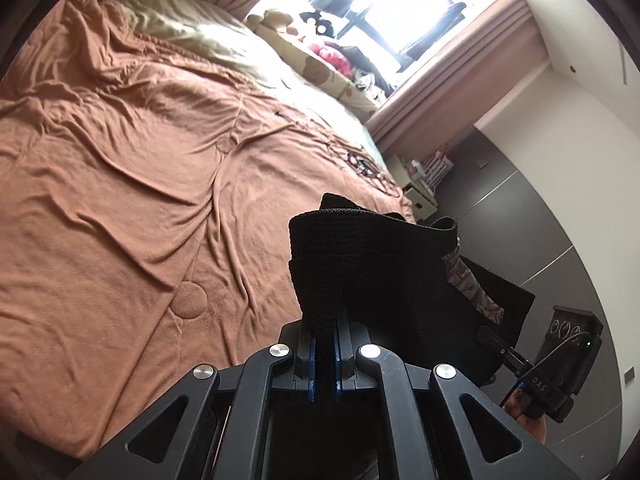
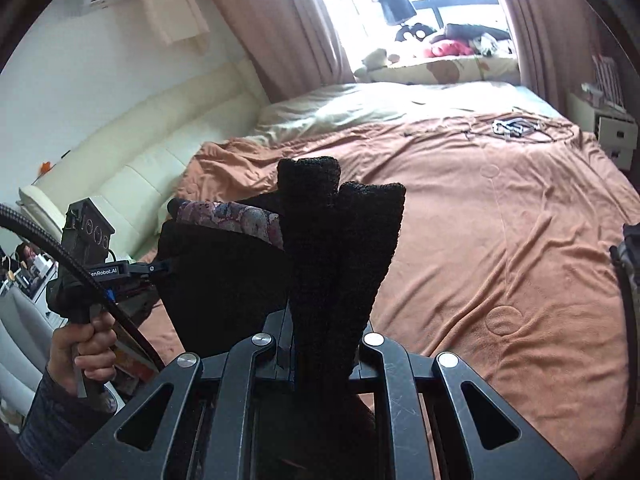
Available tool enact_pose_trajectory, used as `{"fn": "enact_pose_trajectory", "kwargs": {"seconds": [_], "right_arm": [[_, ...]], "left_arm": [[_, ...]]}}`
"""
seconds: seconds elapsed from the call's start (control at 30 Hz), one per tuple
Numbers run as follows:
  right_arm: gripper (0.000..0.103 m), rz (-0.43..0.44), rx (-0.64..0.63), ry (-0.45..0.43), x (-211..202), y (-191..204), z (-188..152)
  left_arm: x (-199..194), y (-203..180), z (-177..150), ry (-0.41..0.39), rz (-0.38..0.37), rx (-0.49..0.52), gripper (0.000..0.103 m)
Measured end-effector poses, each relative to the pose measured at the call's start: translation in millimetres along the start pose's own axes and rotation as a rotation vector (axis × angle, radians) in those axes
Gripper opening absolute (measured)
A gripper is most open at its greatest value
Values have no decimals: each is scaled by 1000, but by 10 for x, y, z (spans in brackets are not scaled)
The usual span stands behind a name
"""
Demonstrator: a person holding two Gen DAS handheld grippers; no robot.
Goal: Fold small clothes
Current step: 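Lift the folded shirt with both grippers and carry it toward the bed's headboard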
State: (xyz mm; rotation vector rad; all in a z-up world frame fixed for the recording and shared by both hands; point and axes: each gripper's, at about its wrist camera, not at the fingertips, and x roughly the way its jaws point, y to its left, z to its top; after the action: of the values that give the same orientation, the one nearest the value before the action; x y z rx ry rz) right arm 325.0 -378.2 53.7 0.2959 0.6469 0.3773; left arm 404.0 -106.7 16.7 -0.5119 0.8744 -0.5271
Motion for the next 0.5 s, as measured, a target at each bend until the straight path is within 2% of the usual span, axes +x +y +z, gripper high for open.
{"fn": "enact_pose_trajectory", "kwargs": {"seconds": [0.3,0.5], "right_arm": [[11,33,-93,-108,-978,687,-278],[10,89,-182,-173,-1617,1280,-261]], "left_arm": [[-1039,-366,-188,-117,-31,51,6],[-1763,-603,-7,-186,-14,118,6]]}}
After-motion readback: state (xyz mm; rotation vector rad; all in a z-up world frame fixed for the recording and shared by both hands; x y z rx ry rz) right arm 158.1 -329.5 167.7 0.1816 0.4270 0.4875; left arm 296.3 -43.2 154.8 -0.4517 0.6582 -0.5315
